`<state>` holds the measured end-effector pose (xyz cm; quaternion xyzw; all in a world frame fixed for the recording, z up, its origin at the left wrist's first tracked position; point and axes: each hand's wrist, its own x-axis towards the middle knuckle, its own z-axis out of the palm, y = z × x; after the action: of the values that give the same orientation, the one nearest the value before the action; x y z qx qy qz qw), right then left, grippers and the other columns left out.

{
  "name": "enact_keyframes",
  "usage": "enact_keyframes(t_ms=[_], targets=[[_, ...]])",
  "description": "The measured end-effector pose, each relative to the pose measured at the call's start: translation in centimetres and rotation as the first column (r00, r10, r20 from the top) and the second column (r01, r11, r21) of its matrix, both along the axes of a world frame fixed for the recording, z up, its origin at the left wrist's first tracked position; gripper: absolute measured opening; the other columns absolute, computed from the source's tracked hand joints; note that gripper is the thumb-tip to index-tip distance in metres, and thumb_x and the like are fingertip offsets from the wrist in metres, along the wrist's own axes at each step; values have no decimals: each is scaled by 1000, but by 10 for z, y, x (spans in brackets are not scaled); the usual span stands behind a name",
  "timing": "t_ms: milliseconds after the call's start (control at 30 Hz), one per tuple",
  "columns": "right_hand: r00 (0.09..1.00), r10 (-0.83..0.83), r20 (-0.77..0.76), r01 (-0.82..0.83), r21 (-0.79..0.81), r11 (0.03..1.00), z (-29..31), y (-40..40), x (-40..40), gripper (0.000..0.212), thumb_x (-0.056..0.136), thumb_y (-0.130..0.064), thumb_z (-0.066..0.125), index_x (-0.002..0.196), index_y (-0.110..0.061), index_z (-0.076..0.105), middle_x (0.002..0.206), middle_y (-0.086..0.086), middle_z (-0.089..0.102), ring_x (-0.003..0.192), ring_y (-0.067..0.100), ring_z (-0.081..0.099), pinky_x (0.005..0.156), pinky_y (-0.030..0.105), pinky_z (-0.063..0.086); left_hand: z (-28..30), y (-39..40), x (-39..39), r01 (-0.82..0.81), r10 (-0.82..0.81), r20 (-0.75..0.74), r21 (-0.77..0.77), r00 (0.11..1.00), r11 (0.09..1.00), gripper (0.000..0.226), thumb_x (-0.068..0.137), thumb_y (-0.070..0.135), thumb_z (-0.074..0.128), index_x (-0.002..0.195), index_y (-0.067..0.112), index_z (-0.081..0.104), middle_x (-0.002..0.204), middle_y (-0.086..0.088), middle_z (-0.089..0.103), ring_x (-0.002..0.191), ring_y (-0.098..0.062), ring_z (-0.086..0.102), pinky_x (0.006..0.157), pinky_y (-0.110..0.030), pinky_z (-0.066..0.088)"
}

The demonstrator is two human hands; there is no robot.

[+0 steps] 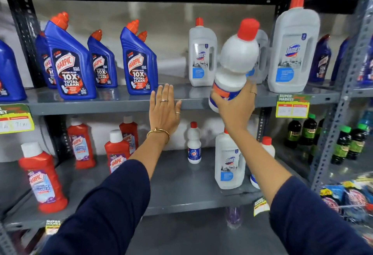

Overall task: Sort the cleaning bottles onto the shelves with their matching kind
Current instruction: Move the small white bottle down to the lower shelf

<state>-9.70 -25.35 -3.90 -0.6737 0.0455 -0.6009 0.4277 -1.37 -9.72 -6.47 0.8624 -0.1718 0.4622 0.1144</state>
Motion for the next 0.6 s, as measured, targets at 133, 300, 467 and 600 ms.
enact_keyframes(t_ms=[133,300,467,600], targets=[[997,71,-40,-71,3,997,-56,7,-8,67,58,-32,80,114,-8,52,100,2,48,92,21,53,78,30,45,2,5,1,-13,12,-6,-32,1000,999,50,97,25,32,139,0,21,148,-21,27,138,-33,18,114,-43,6],[965,108,-239,-106,23,994,-135,12,7,65,59,-30,83,112,-10,51,102,8,55,92,23,55,75,30,47,-2,13,4,17,-17,17,-23,1000,1000,50,97,25,32,139,-1,22,148,-21,28,139,-34,16,113,-39,5],[888,92,-451,-83,40,996,-199,13,33,65,58,-27,85,109,-6,51,101,13,58,92,31,58,78,42,51,-5,12,10,27,-24,68,-40,997,999,50,97,25,33,140,0,21,149,-19,26,139,-32,16,112,-36,2],[824,132,-551,-106,79,991,-233,16,53,62,59,-26,85,107,-6,51,101,14,59,89,31,59,75,38,50,-8,10,12,36,-27,132,-68,991,997,51,95,24,35,139,0,24,147,-19,30,138,-34,21,112,-37,5]])
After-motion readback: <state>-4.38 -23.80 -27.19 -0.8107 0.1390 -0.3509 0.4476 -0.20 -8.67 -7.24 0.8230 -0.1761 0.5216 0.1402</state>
